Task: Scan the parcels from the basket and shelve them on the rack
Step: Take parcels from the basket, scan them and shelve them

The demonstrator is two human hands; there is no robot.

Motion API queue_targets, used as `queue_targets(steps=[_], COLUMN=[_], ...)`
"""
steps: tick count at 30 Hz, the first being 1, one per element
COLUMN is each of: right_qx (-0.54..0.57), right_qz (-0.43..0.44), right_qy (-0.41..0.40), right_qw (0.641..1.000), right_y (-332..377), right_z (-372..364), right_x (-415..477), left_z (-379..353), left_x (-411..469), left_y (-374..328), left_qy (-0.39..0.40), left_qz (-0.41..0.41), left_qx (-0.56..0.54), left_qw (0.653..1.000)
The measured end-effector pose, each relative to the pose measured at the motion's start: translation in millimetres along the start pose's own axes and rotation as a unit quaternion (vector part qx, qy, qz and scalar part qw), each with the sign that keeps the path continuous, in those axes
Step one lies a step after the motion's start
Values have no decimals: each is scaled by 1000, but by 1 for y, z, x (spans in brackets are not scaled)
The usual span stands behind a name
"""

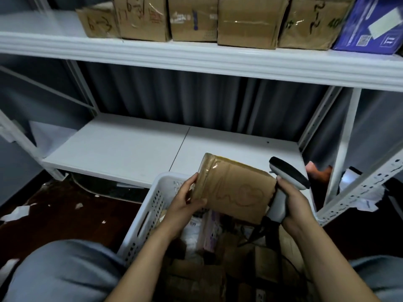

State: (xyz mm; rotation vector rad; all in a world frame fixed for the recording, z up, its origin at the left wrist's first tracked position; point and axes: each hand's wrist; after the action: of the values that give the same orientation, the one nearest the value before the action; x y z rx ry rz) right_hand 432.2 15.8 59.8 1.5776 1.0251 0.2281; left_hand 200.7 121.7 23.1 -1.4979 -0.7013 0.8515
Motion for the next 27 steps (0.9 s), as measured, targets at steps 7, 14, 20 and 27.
queue_targets(steps=[7,14,20,27], right_qx=[-35,-31,8,13], right_qz=[36,56,48,37], right_qy=[-44,-1,24,-21], right_qw=[998,998,999,999], right_y=[2,1,-1,-10], right_z=[2,-6,-15,-15], right_x=[3,0,-1,-3], left_z=[2,-8,-5,-15], left_x=[3,8,6,-3], left_y=[-25,-30,-14,-17], left_qy=[-3,-95,-88,-132], left_qz=[-6,3,2,-16], left_qx=[49,2,24,69], left_qw=[999,996,996,989])
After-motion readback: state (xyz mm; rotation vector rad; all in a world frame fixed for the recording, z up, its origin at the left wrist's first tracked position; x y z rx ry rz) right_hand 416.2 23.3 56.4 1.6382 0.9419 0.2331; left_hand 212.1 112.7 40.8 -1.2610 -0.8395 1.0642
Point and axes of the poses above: each hand's wrist, its own x-axis towards the middle knuckle, its own z-axis out of the back of the hand, y = z × x, and after that the axes turned 1 degree about y, right-handed
